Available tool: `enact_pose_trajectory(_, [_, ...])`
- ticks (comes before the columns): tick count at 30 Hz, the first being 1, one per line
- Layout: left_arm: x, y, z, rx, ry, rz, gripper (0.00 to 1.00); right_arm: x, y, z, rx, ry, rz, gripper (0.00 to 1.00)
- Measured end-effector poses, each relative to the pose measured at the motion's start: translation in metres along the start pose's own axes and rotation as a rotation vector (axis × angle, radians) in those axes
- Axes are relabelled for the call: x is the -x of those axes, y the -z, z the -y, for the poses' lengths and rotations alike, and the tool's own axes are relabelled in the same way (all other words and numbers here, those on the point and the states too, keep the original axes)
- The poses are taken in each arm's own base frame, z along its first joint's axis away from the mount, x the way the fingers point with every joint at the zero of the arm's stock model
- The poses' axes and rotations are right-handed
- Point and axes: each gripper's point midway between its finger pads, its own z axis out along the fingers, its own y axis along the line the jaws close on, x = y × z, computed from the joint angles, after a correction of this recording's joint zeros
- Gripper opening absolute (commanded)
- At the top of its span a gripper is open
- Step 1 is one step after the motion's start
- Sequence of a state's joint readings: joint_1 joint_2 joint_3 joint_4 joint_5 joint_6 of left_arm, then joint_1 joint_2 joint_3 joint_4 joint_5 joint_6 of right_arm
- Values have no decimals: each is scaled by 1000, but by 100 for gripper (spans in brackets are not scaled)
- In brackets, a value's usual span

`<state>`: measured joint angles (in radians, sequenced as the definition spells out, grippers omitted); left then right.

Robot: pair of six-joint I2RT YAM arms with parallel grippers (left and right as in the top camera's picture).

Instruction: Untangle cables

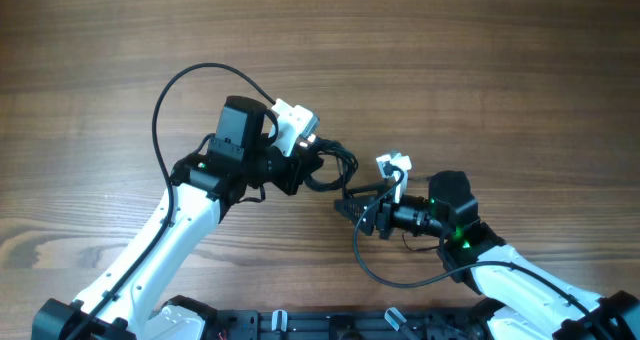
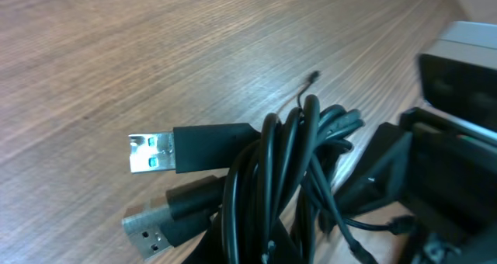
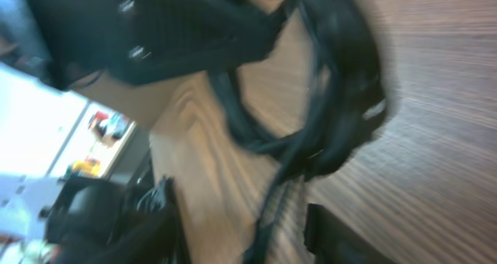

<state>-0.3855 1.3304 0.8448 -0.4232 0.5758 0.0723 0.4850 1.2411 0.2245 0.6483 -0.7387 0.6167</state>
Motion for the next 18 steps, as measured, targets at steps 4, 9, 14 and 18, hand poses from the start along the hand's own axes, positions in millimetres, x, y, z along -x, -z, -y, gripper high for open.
enact_pose_trajectory(4, [2, 3, 6, -22, 15, 11, 4, 3, 0, 7, -41, -21, 21, 6])
enact_pose_trajectory(9, [8, 10, 10, -24, 28, 37, 4, 3, 0, 10, -54, -82, 25, 5])
enact_pose_trajectory(14, [6, 13, -2, 46, 46, 34, 4, 9, -1, -3, 4, -139, 39, 5])
enact_pose_trajectory(18, [0, 15, -10, 93, 63, 14, 4, 17, 1, -24, 107, -155, 45, 4])
